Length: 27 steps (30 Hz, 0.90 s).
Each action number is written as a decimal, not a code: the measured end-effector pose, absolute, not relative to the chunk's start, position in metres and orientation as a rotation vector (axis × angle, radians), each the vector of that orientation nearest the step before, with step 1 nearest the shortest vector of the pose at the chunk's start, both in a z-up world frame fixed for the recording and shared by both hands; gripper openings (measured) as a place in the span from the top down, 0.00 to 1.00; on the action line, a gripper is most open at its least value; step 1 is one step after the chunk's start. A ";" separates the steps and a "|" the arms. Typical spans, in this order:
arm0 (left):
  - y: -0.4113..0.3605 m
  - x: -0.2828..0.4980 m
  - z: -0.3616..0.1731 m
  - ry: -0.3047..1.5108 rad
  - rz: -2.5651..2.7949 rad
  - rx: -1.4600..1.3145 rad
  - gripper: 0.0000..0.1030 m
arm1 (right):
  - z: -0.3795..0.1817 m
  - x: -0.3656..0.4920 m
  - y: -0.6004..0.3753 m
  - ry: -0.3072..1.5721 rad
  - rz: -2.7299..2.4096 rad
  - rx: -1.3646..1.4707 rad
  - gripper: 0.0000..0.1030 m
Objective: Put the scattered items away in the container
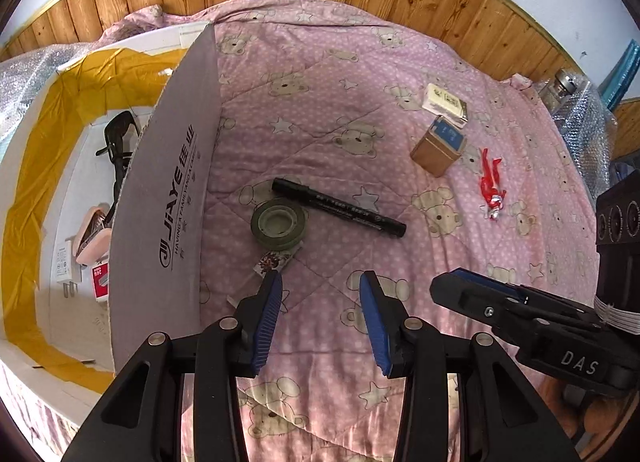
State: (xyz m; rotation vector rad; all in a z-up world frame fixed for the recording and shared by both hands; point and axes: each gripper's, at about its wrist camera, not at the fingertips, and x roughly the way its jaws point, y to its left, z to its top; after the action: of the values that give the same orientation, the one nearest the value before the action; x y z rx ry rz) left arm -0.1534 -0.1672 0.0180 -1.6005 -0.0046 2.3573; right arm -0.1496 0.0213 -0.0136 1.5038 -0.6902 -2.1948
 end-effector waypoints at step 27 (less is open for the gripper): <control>-0.155 -0.171 -0.050 -0.182 2.186 -1.540 0.52 | -0.053 -0.205 0.012 -0.191 -2.329 1.586 0.84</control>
State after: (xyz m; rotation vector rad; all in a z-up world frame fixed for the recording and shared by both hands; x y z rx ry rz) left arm -0.1713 -0.1546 -0.0499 -1.5396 -0.1817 2.1862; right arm -0.2048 0.0117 -0.0529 1.5859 -0.1911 -2.3287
